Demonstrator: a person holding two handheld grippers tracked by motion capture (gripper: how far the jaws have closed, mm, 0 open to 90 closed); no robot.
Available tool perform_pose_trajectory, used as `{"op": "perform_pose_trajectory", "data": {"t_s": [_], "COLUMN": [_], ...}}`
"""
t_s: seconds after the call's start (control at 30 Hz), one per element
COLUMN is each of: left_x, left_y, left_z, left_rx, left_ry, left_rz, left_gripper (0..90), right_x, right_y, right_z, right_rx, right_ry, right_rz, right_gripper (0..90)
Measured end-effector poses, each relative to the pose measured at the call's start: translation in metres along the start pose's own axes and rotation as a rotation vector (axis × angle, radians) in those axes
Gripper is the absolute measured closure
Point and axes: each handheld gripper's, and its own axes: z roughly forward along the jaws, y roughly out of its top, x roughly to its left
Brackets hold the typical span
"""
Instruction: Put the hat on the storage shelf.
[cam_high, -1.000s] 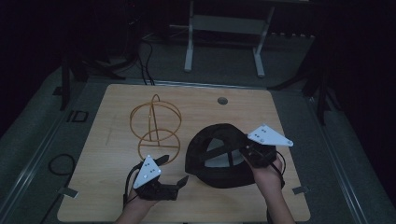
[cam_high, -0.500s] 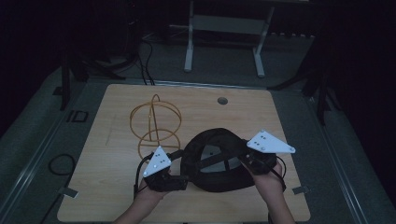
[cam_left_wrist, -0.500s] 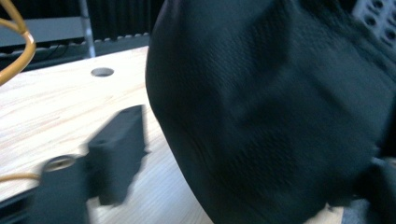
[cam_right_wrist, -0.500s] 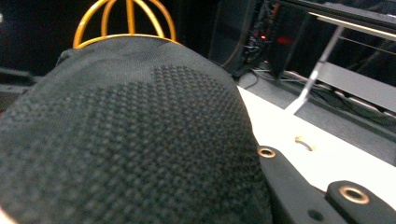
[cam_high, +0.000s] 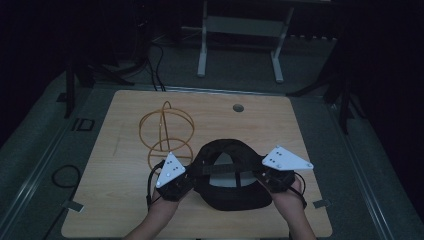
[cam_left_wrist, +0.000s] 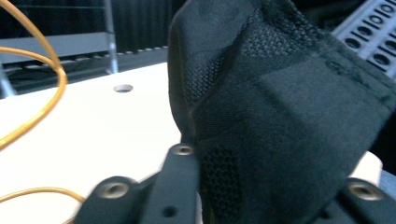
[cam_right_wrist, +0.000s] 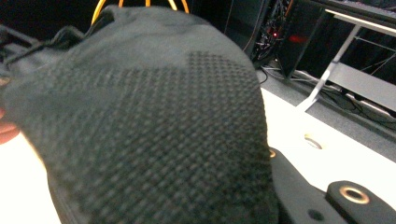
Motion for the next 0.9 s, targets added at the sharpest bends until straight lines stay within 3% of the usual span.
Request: {"op": "perform_pose_trajectory", "data": {"t_s": [0.03,0.1,0.2,0.5,0.63,0.8,0.83,0.9], "left_x": [-0.001,-0.002,-0.003,-0.008,-0.007,-0.008,-0.008,-0.008], "left_y": [0.003,0.006,0.011,0.024,0.031,0.043,0.045,0.049], "left_z": [0.0,0.001,0.003,0.011,0.013,0.013,0.012,0.011], "left_rx": [-0.004,-0.004,0.005,-0.001,-0.009,-0.028,-0.031,-0.043], "left_ry": [0.021,0.019,-0.009,-0.019,-0.017,-0.003,0.0,0.002], "left_rz": [0.011,0.011,0.007,0.012,0.013,0.028,0.032,0.051], "left_gripper": [88.3,88.5,88.7,88.8,88.9,89.0,88.9,88.9], "right_x": [0.001,0.001,0.0,-0.003,-0.007,-0.006,-0.005,-0.004], "right_y": [-0.003,-0.006,-0.011,-0.021,-0.025,-0.03,-0.033,-0.035], "right_z": [-0.002,-0.004,-0.008,-0.019,-0.022,-0.026,-0.028,-0.03], "right_rx": [-0.002,-0.005,-0.013,-0.021,-0.029,-0.022,-0.02,-0.013], "right_ry": [-0.003,-0.003,-0.004,-0.009,-0.005,0.023,0.041,0.067], "right_rz": [0.009,0.021,0.04,0.054,0.086,0.077,0.081,0.083], "right_gripper": [89.0,88.7,86.9,83.1,73.3,62.0,53.5,46.1]}}
